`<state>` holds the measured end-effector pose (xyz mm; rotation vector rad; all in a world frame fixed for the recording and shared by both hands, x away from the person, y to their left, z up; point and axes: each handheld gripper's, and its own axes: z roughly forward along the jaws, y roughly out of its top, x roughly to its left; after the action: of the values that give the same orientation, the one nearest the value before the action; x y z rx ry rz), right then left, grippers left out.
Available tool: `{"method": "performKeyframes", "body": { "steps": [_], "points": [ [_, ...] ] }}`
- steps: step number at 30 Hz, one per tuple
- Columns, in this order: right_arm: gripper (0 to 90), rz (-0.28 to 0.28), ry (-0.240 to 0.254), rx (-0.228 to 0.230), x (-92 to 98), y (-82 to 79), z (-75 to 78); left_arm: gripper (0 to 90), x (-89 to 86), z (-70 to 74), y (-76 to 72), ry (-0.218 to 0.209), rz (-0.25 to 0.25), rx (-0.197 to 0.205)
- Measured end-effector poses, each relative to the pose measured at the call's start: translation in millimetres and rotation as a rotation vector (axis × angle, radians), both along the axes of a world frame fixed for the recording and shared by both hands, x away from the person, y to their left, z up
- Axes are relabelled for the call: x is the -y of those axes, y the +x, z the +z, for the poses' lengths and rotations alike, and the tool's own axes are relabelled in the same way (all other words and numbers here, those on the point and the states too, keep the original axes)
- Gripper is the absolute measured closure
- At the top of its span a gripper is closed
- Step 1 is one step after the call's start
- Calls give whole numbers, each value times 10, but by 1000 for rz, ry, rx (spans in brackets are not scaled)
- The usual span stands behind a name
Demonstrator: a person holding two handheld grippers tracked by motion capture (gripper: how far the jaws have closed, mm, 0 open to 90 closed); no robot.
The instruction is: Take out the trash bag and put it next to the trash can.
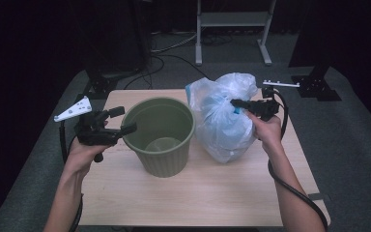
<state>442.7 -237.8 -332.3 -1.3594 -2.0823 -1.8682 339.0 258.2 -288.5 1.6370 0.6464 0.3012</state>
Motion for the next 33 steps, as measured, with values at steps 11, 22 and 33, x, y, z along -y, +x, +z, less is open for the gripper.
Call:
{"method": "performKeyframes", "body": {
  "steps": [11,22,33],
  "points": [
    [877,30,-51,-29,-168,28,-231,98,12,-33,16,8,-2,-11],
    [875,62,-64,-49,-348,53,-382,98,9,-75,19,12,1,-18],
    [874,85,-70,-71,-500,68,-522,98,-46,-130,16,12,9,-30]
  ]
}}
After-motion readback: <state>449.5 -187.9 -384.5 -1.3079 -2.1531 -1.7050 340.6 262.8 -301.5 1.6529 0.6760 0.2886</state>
